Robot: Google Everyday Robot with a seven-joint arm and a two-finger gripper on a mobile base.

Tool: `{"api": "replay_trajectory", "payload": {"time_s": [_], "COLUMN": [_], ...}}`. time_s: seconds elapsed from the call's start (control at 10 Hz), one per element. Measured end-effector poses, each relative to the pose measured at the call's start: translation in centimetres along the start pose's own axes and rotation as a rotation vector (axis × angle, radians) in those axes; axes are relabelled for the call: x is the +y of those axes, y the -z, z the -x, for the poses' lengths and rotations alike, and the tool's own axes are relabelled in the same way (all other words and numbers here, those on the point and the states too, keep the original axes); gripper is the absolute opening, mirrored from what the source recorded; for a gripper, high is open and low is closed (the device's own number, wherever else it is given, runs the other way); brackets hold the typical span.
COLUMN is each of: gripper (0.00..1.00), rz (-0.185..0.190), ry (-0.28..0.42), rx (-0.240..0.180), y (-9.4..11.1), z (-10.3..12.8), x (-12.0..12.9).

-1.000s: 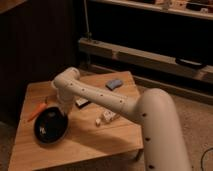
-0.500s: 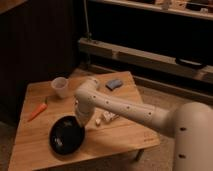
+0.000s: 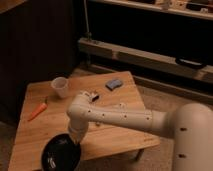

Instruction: Drag the ceramic bowl in a circle

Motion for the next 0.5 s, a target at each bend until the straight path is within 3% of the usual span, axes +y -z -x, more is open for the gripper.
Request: {"api": "replay_trajectory", "payload": {"time_s": [0.1, 0.5], "gripper": [0.0, 0.0], "rz": [0.002, 0.014], "ry": [0.026, 0.176], "rx": [0.005, 0.017], "y": [-0.3, -1.3], "z": [1.5, 12.3], "x": [0.8, 5.3]}}
